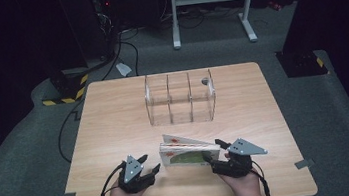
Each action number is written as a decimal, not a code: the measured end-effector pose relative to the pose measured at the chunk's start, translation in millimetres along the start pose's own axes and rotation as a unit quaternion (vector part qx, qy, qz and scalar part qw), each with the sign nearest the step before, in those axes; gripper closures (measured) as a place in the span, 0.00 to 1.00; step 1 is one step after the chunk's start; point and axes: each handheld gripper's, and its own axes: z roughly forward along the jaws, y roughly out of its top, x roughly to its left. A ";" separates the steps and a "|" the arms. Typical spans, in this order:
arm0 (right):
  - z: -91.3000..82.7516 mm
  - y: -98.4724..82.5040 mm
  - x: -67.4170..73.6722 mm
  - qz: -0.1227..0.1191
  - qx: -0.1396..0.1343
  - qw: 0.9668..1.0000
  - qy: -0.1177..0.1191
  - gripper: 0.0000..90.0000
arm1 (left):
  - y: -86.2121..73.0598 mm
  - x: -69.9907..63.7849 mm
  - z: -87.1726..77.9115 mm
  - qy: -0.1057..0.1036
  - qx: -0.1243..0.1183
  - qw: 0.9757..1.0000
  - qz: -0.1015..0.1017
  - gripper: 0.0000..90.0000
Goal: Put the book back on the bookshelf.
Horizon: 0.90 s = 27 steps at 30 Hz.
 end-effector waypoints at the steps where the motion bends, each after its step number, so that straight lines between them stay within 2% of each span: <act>1: 0.5 0.6 0.9 -0.004 -0.001 1.000 0.001 0.34 | -0.7 1.5 -1.5 0.004 0.000 1.000 -0.001 0.45; 2: 1.4 1.7 3.3 -0.017 -0.005 1.000 0.003 0.37 | -1.1 2.5 -2.6 0.008 0.000 1.000 0.000 0.45; 5: 2.2 2.3 4.8 -0.021 -0.006 1.000 0.010 0.41 | -2.1 8.1 -5.4 0.018 0.003 1.000 -0.007 0.45; 8: 1.7 1.6 4.9 -0.022 -0.009 1.000 0.014 0.47 | -1.8 20.1 -9.2 0.014 0.002 0.999 -0.041 0.44; 11: 0.3 0.7 5.3 -0.027 -0.010 0.999 0.017 0.54 | -4.4 32.2 -11.9 0.034 0.004 0.998 -0.061 0.43; 13: -0.7 0.3 6.4 -0.029 -0.011 0.999 0.019 0.59 | -6.2 39.3 -12.6 0.051 0.006 0.995 -0.085 0.43; 15: -2.0 -1.1 8.9 -0.040 -0.012 0.999 0.022 0.66 | -6.9 42.4 -11.3 0.062 0.005 0.994 -0.095 0.44; 18: -3.7 -2.3 11.9 -0.051 -0.015 0.998 0.019 0.77 | -7.0 42.9 -7.7 0.073 0.014 0.993 -0.095 0.44; 21: -6.3 -3.4 14.6 -0.058 -0.021 0.998 0.013 0.81 | -7.6 44.8 -2.2 0.093 0.032 0.990 -0.096 0.40; 23: -7.6 -4.4 15.9 -0.061 -0.023 0.998 0.006 0.82 | -7.5 47.1 -0.5 0.091 0.035 0.990 -0.104 0.40; 27: -11.9 -5.8 16.7 -0.067 -0.022 0.998 -0.007 0.83 | -7.1 49.9 4.7 0.091 0.049 0.989 -0.105 0.41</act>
